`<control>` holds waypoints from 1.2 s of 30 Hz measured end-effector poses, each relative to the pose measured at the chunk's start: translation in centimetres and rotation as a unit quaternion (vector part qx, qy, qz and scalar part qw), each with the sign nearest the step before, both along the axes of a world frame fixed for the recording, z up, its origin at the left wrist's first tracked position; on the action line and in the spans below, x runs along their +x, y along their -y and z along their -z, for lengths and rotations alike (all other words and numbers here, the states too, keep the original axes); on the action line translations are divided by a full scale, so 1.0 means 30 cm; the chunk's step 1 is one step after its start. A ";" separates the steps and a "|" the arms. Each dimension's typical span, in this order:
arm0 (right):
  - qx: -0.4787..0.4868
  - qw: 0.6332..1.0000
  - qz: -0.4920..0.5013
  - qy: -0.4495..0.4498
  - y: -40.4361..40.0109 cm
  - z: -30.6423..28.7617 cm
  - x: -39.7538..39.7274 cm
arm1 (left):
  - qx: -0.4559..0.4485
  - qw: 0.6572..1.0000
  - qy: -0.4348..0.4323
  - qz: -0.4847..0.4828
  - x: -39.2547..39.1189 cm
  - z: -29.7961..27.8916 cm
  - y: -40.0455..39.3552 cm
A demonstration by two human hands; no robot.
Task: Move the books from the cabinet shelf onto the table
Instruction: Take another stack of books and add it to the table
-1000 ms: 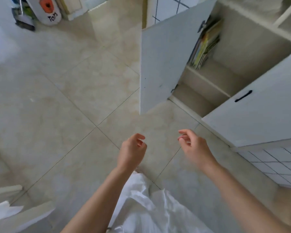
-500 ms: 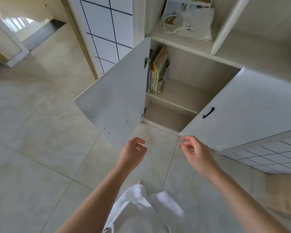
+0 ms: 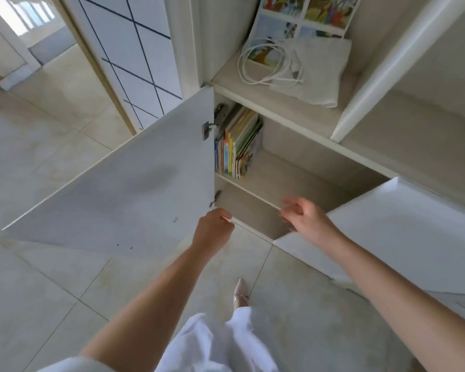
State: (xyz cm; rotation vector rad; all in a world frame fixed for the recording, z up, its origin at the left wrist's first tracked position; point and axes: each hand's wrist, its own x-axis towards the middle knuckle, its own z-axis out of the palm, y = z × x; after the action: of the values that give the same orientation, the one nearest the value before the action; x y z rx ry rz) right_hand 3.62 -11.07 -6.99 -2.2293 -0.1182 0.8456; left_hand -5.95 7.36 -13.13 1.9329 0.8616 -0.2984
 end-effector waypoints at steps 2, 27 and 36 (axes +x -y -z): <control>0.002 1.000 -0.002 -0.019 -0.046 0.044 0.121 | -0.012 1.000 0.006 -0.011 0.074 0.043 0.010; 0.097 0.961 0.048 -0.253 -0.594 0.494 0.748 | -0.019 0.968 0.226 -0.104 0.665 0.569 -0.150; 0.110 0.961 0.018 -0.254 -0.615 0.501 0.744 | -0.043 0.963 0.227 -0.136 0.682 0.611 -0.132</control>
State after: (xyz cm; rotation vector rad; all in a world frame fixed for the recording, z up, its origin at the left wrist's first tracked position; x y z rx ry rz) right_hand 25.94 7.38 -22.02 -1.7452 0.0707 1.2888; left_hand 14.51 11.32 -31.45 1.6793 0.7759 0.2602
